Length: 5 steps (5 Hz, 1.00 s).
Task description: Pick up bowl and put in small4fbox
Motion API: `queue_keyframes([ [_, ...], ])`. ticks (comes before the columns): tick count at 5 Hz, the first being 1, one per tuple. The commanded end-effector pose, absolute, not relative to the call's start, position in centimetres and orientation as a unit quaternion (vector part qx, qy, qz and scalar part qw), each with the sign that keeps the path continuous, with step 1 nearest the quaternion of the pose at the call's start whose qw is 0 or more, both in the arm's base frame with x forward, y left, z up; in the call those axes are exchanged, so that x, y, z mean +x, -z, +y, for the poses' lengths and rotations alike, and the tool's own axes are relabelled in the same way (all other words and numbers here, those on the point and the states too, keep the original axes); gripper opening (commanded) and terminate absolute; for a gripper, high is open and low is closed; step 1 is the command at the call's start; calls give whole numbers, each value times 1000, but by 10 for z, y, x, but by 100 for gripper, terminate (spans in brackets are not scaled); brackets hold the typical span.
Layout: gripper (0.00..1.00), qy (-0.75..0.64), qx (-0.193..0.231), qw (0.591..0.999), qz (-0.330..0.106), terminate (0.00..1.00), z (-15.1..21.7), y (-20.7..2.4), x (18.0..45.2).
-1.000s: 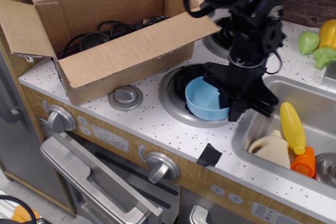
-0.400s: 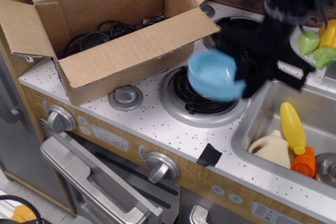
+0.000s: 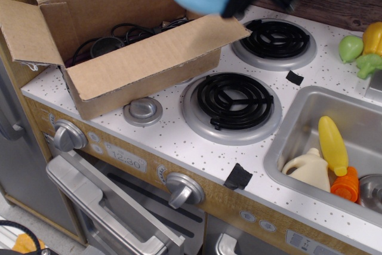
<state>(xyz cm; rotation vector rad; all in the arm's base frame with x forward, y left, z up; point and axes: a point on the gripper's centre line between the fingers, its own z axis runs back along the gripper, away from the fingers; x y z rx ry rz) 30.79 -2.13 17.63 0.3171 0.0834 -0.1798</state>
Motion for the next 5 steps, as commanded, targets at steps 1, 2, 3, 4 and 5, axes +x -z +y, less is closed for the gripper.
queue_keyframes([
  [1, 100, 139, 133, 981, -18, 0, 40, -202, 325],
  [2, 100, 139, 133, 981, -18, 0, 40, -202, 325],
  [3, 100, 139, 133, 981, -18, 0, 40, -202, 325],
  [4, 100, 139, 133, 981, -18, 0, 40, -202, 325],
  [5, 100, 139, 133, 981, -18, 100, 40, -202, 325],
])
